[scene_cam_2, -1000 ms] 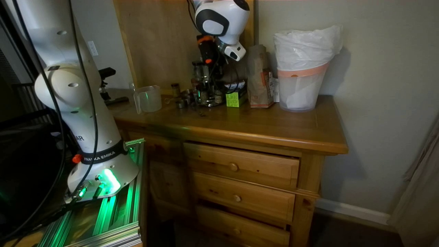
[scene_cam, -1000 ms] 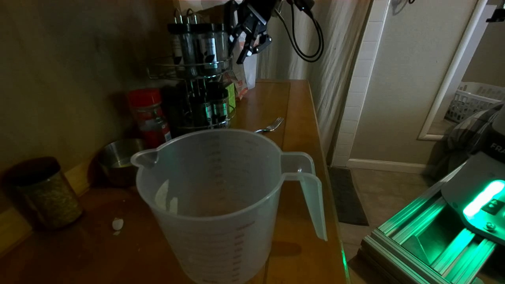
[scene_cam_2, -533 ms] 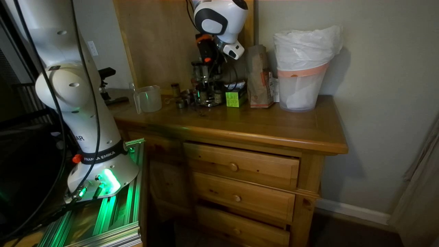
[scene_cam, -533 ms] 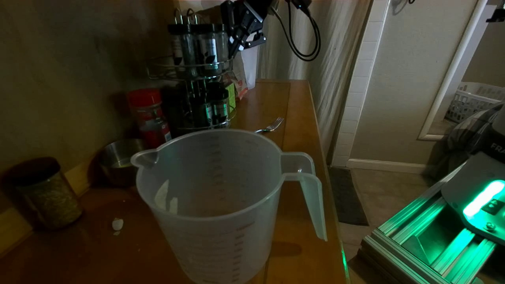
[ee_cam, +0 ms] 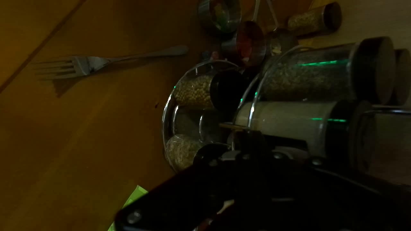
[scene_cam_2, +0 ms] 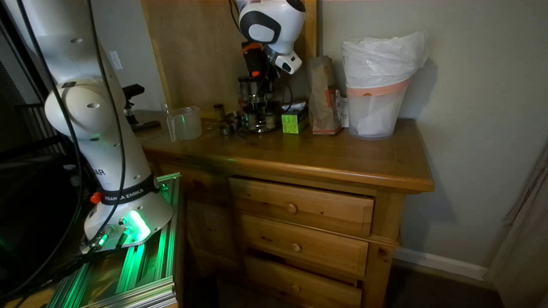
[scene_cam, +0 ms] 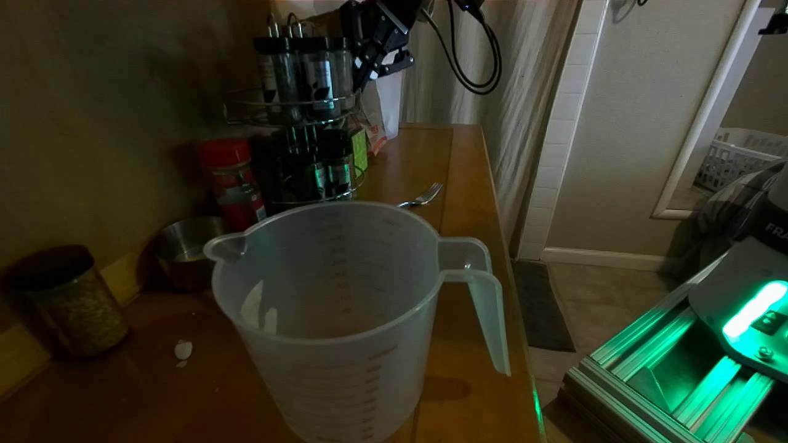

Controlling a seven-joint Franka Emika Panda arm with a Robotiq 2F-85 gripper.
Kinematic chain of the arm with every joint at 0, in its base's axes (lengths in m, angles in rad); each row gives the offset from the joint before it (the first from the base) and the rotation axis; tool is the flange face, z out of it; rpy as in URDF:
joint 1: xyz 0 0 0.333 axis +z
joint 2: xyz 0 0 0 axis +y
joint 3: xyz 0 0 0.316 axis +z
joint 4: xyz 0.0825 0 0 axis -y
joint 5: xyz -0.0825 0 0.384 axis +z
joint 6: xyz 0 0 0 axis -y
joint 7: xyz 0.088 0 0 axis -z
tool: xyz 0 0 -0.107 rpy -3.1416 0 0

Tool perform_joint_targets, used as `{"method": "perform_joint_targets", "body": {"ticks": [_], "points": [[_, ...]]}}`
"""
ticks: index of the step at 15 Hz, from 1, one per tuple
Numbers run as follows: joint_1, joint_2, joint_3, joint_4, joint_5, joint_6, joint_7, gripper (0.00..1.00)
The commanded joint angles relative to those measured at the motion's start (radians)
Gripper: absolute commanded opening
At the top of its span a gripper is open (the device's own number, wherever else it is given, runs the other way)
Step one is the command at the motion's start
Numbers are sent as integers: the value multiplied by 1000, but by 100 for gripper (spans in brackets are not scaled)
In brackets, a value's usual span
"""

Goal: Remove one container from the seasoning rack and put it on the table

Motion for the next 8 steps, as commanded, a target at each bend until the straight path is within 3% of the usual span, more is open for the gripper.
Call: {"method": "perform_joint_targets", "body": {"ticks": [1,3,4,8], "points": [[23,-65,18,-81,29,84,49,1],[25,-110,23,-121,26,156,82,1],[29,-131,27,-140,17,175,108,29],[52,-204,52,-210,-11,181,204,50]]}}
